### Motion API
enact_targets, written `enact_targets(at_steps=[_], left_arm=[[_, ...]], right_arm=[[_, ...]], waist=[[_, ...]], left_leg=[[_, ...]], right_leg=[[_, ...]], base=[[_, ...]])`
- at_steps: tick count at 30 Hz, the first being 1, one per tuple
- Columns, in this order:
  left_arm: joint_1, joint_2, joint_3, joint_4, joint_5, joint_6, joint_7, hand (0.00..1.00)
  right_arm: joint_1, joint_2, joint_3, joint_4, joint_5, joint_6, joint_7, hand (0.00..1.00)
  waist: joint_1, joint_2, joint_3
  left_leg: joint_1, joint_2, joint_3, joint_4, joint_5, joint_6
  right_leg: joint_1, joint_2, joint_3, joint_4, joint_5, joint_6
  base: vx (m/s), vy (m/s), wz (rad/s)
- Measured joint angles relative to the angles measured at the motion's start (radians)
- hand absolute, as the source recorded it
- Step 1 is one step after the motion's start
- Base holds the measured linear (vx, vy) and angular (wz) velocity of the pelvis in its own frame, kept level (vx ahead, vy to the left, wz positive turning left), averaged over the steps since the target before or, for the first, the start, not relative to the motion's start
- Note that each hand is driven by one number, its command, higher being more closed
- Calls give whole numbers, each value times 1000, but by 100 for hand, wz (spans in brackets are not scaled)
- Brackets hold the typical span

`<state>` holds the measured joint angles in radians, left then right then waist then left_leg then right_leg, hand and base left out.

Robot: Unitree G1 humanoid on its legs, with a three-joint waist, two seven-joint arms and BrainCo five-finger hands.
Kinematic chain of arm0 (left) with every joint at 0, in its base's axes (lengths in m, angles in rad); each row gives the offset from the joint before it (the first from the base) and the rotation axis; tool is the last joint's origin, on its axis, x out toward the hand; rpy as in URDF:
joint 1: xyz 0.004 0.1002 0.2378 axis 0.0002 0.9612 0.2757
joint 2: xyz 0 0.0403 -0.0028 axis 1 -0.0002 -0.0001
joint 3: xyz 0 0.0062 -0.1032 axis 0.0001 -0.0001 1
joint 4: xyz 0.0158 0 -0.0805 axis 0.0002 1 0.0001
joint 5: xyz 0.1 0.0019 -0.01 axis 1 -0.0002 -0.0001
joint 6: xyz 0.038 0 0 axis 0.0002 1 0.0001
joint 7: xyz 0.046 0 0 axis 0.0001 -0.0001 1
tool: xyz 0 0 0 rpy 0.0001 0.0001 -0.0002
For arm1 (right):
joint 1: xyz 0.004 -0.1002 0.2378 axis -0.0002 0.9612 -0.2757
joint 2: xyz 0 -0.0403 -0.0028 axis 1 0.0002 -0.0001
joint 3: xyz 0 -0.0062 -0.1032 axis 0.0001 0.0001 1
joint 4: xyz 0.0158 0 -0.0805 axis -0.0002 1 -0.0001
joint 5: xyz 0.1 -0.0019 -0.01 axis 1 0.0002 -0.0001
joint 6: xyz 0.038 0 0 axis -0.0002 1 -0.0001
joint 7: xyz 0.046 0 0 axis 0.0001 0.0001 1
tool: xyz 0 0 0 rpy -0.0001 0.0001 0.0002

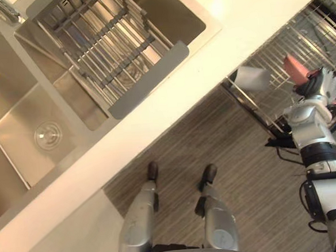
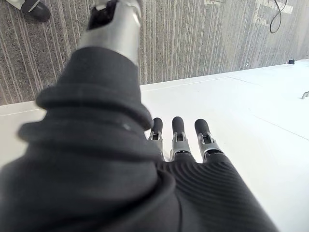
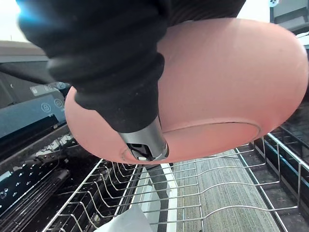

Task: Walk over to the sink, pick up the cup, carry it to the dishwasher, place the cup inside the dishwasher, then close the dishwasher door

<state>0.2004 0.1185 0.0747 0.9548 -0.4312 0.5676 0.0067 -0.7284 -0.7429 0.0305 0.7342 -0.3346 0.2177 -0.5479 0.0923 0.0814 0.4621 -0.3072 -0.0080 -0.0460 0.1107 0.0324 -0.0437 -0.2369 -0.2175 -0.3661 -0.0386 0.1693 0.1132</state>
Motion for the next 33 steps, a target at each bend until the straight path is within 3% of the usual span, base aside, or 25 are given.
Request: enact_targets(at_steps=[7,15,16,17,21,25,33], left_arm=[[-58,0,-60,2,0,-35,-30,0],[-134,-2,-120,46,0,-77,-28,0],[-144,0,-121,50,-44,-77,-23,0],[-154,1,-121,58,-86,-76,-18,0],[-180,-2,-135,96,-116,-77,-5,0],[-182,-5,-160,115,-116,-93,9,0],[-182,-19,-165,125,-119,-117,9,0]], right_arm=[[-97,-51,6,121,73,-19,-41,100],[-124,-55,47,148,73,-17,-96,100],[-128,-55,47,149,74,-17,-109,100],[-137,-55,48,150,75,-17,-118,0],[-168,-58,87,155,105,-16,-138,0],[-176,-56,87,157,139,15,-160,0],[-156,-54,52,153,222,12,-133,0]], waist=[[17,61,22],[26,82,26],[31,83,27],[36,88,30],[49,103,34],[65,115,36],[59,122,31]], left_leg=[[-60,-29,4,-26,33,18],[-132,-36,19,-6,37,22],[-140,-37,19,0,36,20],[-152,-36,18,14,31,17],[-185,-35,18,27,30,15],[-199,-36,22,31,32,15],[-170,-39,18,22,37,19]], right_leg=[[-88,-33,12,32,9,7],[-162,-38,34,35,30,1],[-169,-37,35,35,31,-2],[-175,-35,35,36,33,-4],[-208,-35,39,49,31,-15],[-225,-36,49,52,31,-16],[-205,-39,48,57,32,-10]], base=[[-12,42,4],[-9,6,-4],[-43,-20,-3],[-45,-20,-2],[-56,-24,-1],[-49,-19,-2],[-4,-2,0]])
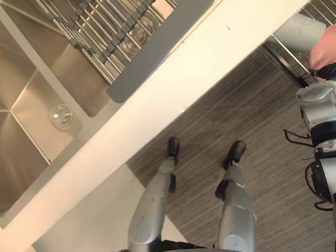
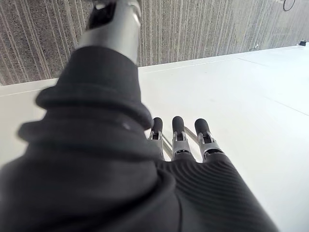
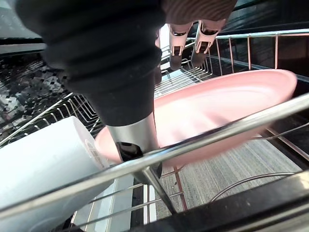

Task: Walk over to the sink, pick up the cup, carry it to the dishwasher, place the cup inside the dishwasher, then close the dishwasher door

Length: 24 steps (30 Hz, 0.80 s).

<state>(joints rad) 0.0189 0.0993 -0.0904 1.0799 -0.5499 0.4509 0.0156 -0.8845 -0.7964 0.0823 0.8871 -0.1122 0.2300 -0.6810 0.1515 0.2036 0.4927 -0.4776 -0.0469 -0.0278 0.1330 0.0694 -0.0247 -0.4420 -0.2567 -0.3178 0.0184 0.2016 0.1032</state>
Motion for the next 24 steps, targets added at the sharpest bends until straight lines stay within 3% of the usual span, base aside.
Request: enact_targets(at_steps=[3,5,8,14,19,23,24], left_arm=[[4,-2,11,-3,-12,2,-2,0],[7,-2,33,-10,-15,5,-4,0],[22,-3,95,-37,-13,12,-9,0],[84,-5,204,-90,57,20,-20,0],[156,-3,325,-91,146,30,-12,0],[220,-2,427,-120,207,53,4,0],[226,-3,440,-120,213,55,4,0]], right_arm=[[17,3,-11,-12,23,-42,59,0],[44,5,-35,-70,65,-83,113,0],[92,10,-67,-148,127,-107,204,0],[188,82,-230,-268,245,-140,247,0],[322,174,-334,-438,268,-152,264,0],[476,194,-479,-488,325,-162,263,0],[493,194,-506,-481,343,-169,262,0]], waist=[[-19,9,-6],[-48,19,-13],[-68,18,-12],[-83,-2,-10],[-104,-90,-78],[-111,-169,-207],[-113,-176,-220]], left_leg=[[54,-5,-7,-36,12,2],[102,-11,-34,-92,40,2],[171,-9,-64,-157,65,-6],[285,5,-112,-208,88,-7],[354,20,-139,-209,74,-23],[419,31,-136,-209,51,-37],[426,33,-134,-209,48,-33]], right_leg=[[37,-9,-5,11,-14,7],[64,-23,-28,37,-40,13],[110,-29,-58,63,-71,16],[233,-24,-110,75,-102,28],[346,-2,-162,33,-114,31],[465,30,-195,-64,-98,33],[478,36,-195,-76,-94,33]], base=[[-8,-26,8],[0,-28,27],[20,-46,28],[35,-53,25],[31,-54,21],[45,-43,13],[34,-31,-11]])
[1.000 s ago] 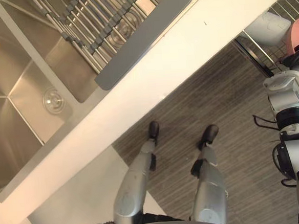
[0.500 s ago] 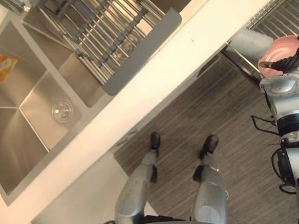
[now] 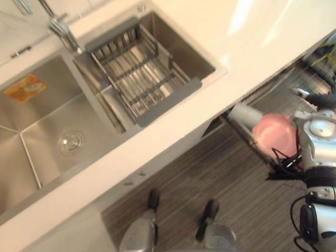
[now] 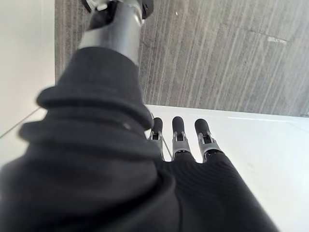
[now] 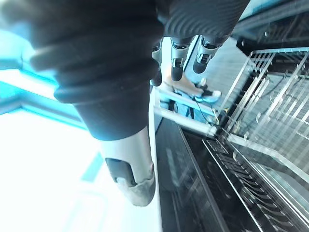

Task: Walk over to the sink, pick up the cup, carry it to the dishwasher, place the cup inside the dishwasher, then close the dishwasher door

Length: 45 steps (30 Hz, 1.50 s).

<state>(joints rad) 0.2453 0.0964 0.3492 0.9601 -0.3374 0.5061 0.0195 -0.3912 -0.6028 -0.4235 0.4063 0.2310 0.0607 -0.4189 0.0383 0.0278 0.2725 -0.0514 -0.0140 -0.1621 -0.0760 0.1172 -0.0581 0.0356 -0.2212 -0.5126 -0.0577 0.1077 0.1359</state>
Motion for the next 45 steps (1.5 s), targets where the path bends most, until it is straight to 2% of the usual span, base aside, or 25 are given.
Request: enact_targets(at_steps=[1,3,5,8,11,15,19,22,26,30,33,35,39,45], left_arm=[[13,1,11,0,13,1,1,0],[21,-2,35,4,19,3,2,0],[33,-3,78,35,23,8,14,0],[39,-4,86,67,24,21,34,0],[38,-4,86,82,8,34,44,0],[33,-20,86,83,4,42,74,0],[32,-35,108,91,2,42,85,0],[33,-40,129,97,2,43,89,0],[34,-41,147,99,3,42,90,0],[42,-41,161,101,22,41,83,0],[42,-41,159,97,35,40,80,0],[42,-41,158,90,46,40,79,0],[44,-40,154,89,48,37,76,0],[68,-39,136,80,69,18,56,0]], right_arm=[[34,-1,-63,27,68,-23,-1,0],[56,-14,-149,111,161,-55,-3,0],[75,-44,-303,340,369,-113,19,0],[127,-43,-399,545,475,-127,46,0],[159,-14,-406,635,491,-108,83,0],[181,120,-392,631,545,-99,152,0],[182,240,-330,628,598,-96,155,0],[185,278,-304,625,608,-96,154,0],[193,300,-264,571,608,-104,130,0],[201,301,-237,554,608,-111,100,0],[204,300,-202,552,608,-130,53,0],[204,296,-179,532,608,-137,4,0],[203,289,-158,461,604,-122,-51,0],[199,272,-84,328,592,-99,-70,0]], waist=[[-6,-12,-28],[-11,-20,-43],[-37,-28,-93],[-68,-34,-114],[-69,-29,-134],[-44,-11,-150],[-9,14,-165],[3,24,-166],[23,41,-159],[29,49,-151],[31,56,-143],[50,69,-133],[54,84,-108],[67,118,-73]], left_leg=[[7,2,5,4,-6,-2],[30,7,19,6,-13,-3],[35,14,22,5,-26,-8],[55,27,24,2,-35,-8],[56,37,32,5,-38,-14],[57,57,56,6,-35,-23],[53,64,56,6,-33,-27],[52,64,55,5,-32,-28],[54,58,50,7,-30,-28],[53,54,45,8,-28,-27],[51,48,24,24,-30,-24],[50,47,19,25,-30,-24],[11,40,-6,42,-30,-26],[-14,31,-33,59,-33,-33]], right_leg=[[14,3,1,-17,7,-1],[32,11,2,-24,9,-3],[41,19,-4,-23,-6,-4],[71,28,-18,-24,-12,-5],[71,36,-18,-24,-13,-11],[70,48,-19,-29,-13,-20],[73,52,-26,-29,-16,-25],[87,50,-47,-27,-22,-21],[101,44,-70,-24,-29,-12],[105,37,-81,-23,-31,-5],[119,35,-104,-23,-35,-1],[119,35,-109,-23,-38,2],[102,33,-135,-23,-38,4],[100,31,-160,-23,-36,3]], base=[[5,-17,-14],[-2,-12,-17],[-13,-9,-3],[-44,-29,0],[-28,-21,-7],[-42,-32,-2],[-18,-22,7],[7,-11,19],[25,4,17],[34,6,6],[32,-3,18],[14,5,9],[-32,15,17],[-32,21,14]])
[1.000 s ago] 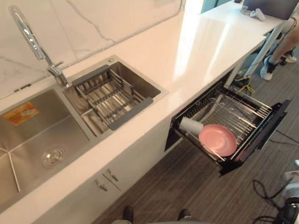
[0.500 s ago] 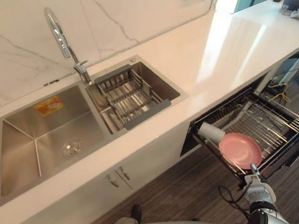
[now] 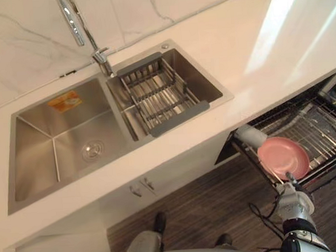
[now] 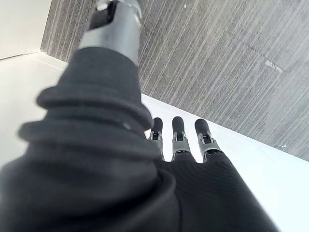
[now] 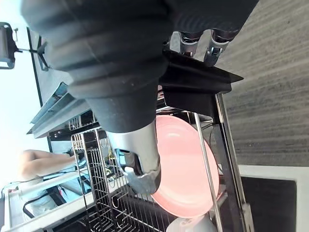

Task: Walk over to the sink, pick up the cup, carry it to the dishwasher, place the cup inside the dishwasher, then close the dishwasher door

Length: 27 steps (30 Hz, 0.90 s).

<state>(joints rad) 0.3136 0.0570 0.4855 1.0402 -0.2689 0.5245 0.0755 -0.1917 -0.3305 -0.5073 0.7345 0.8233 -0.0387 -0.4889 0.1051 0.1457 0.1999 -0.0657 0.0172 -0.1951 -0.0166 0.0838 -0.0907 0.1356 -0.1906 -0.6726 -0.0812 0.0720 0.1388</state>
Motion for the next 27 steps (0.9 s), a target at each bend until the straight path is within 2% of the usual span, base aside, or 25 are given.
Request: enact_targets(at_steps=[5,10,13,15,16,20,22,26,27], left_arm=[[4,-1,-17,0,1,-5,-27,0],[3,-1,-17,3,17,-13,-37,0],[3,-4,-17,10,18,-22,-38,0],[3,-4,-17,11,19,-30,-37,0],[3,-7,-17,12,21,-36,-37,0],[2,-31,-17,21,54,-48,-37,0],[-2,-31,-16,21,57,-56,-38,0],[-6,-37,-16,21,57,-65,-47,0],[-7,-40,-16,21,57,-66,-50,0]], right_arm=[[-64,0,60,-58,-33,11,5,0],[-109,-1,63,-93,-33,11,66,0],[-162,-2,64,-93,-21,2,86,0],[-179,-3,64,-93,-2,-16,89,0],[-191,3,52,-91,17,-46,86,0],[-200,16,57,-91,42,-130,95,0],[-219,51,57,-91,59,-187,95,0],[-258,81,58,-91,67,-221,90,0],[-265,86,62,-91,23,-222,88,0]], waist=[[8,29,4],[53,27,5],[63,25,8],[76,25,9],[88,23,10],[94,19,14],[99,29,21],[106,38,38],[105,46,46]], left_leg=[[-26,-6,-37,3,12,3],[-44,-10,-82,-7,34,6],[-58,-13,-111,-9,42,4],[-59,-13,-130,-26,55,2],[-59,-11,-136,-35,60,1],[-69,-7,-141,-37,64,-4],[-75,5,-147,-38,61,-16],[-99,33,-153,-40,63,-33],[-104,39,-155,-40,66,-37]], right_leg=[[-6,3,-29,0,4,2],[-2,8,-64,0,4,0],[1,13,-95,0,2,0],[1,16,-111,1,-3,1],[1,18,-116,1,-4,2],[-21,15,-115,43,-30,0],[-49,13,-111,94,-61,-4],[-104,3,-105,183,-104,-20],[-118,0,-104,213,-121,-25]], base=[[-22,13,17],[-9,7,27],[-5,-2,30],[-5,-17,26],[2,-17,13],[-16,-1,1],[-75,1,-3],[-85,-19,-2],[-78,-44,-2]])
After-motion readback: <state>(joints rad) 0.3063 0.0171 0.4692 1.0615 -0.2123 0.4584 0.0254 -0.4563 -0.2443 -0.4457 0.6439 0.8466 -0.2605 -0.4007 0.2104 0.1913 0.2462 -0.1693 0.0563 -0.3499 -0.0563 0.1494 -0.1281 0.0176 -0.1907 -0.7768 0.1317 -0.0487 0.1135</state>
